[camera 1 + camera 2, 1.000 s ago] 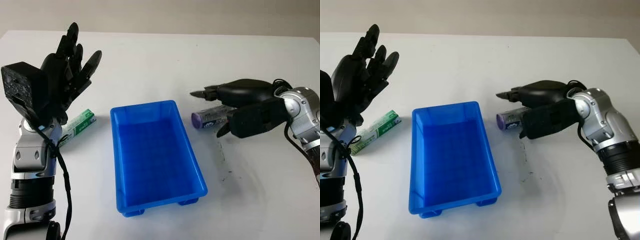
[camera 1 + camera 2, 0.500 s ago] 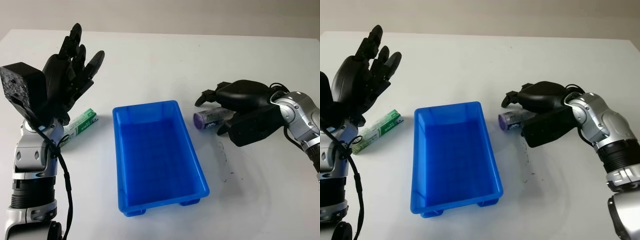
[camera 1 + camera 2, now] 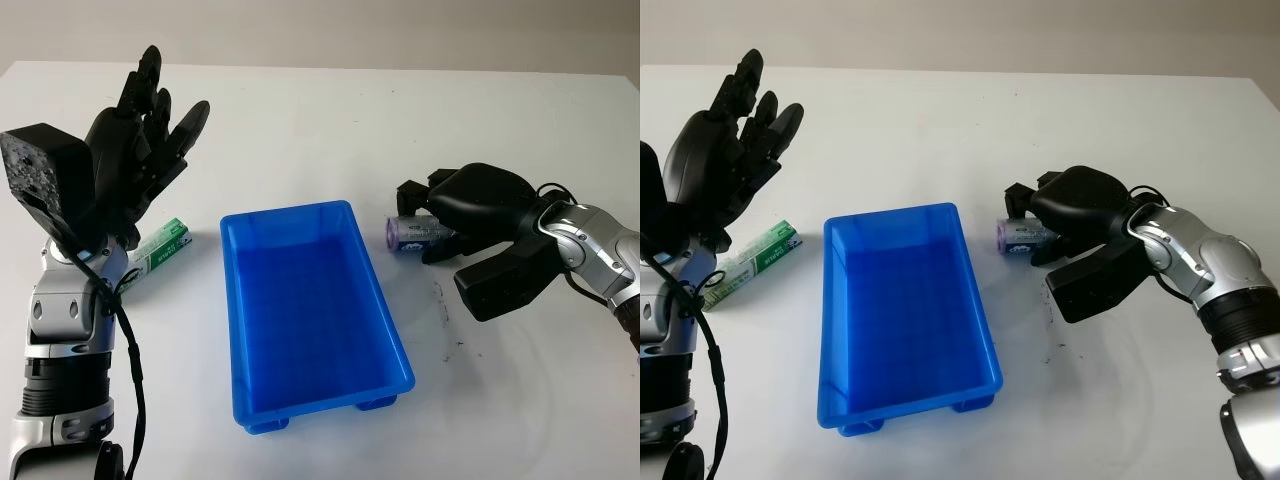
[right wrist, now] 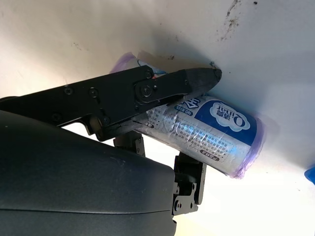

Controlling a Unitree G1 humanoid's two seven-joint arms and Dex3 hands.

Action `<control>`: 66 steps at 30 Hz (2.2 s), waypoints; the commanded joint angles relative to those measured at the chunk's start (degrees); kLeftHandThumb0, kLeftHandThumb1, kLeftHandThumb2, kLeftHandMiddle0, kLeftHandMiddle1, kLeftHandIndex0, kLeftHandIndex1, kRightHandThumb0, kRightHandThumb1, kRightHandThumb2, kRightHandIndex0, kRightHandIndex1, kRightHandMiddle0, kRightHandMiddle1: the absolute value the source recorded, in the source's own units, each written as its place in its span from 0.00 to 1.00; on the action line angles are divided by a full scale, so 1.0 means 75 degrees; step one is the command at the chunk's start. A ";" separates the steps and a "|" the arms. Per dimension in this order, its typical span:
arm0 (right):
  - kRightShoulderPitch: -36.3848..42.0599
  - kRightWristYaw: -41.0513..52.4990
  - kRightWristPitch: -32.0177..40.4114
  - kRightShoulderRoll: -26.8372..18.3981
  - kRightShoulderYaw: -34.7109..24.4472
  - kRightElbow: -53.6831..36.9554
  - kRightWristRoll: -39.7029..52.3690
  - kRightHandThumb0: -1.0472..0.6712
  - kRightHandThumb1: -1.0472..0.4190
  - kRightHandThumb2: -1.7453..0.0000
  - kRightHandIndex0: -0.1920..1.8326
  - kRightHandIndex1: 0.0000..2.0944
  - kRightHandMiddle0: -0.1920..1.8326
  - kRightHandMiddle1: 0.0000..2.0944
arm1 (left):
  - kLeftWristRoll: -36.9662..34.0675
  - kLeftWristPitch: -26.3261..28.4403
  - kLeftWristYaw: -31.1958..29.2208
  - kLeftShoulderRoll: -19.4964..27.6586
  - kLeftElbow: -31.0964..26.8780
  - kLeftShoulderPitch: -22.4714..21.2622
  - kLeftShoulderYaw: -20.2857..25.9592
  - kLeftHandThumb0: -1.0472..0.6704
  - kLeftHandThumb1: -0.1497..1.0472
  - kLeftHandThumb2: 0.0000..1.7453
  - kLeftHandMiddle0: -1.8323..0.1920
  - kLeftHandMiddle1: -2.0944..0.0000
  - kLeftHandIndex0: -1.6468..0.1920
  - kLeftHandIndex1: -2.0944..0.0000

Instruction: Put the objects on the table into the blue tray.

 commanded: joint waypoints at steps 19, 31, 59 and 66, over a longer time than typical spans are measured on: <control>-0.1150 -0.0687 0.0129 0.0655 -0.1195 0.0014 0.1824 0.39 0.00 0.94 0.60 1.00 0.48 1.00 | -0.0028 -0.0146 0.0024 -0.0038 0.0023 -0.0123 0.0013 0.34 1.00 0.16 0.96 0.97 0.96 0.98; -0.1312 -0.0933 0.0398 0.1359 -0.1443 -0.1280 0.2169 0.38 0.00 0.89 0.69 1.00 0.57 1.00 | -0.0016 -0.0191 0.0088 -0.0054 0.0116 -0.0123 0.0024 0.35 1.00 0.15 0.97 0.97 0.95 0.97; 0.0388 0.5076 0.3597 0.1491 -0.0897 -0.6240 0.4546 0.39 0.00 0.95 0.71 1.00 0.52 1.00 | 0.0239 -0.0315 0.0169 -0.0123 0.0129 -0.0091 -0.0061 0.32 1.00 0.22 0.95 0.97 0.94 0.97; 0.0509 0.5162 0.3609 0.1602 -0.0829 -0.6021 0.4442 0.37 0.00 0.92 0.68 1.00 0.51 1.00 | 0.0238 -0.0248 0.0262 -0.0198 0.0093 -0.0102 -0.0077 0.32 1.00 0.19 0.96 0.97 0.93 0.97</control>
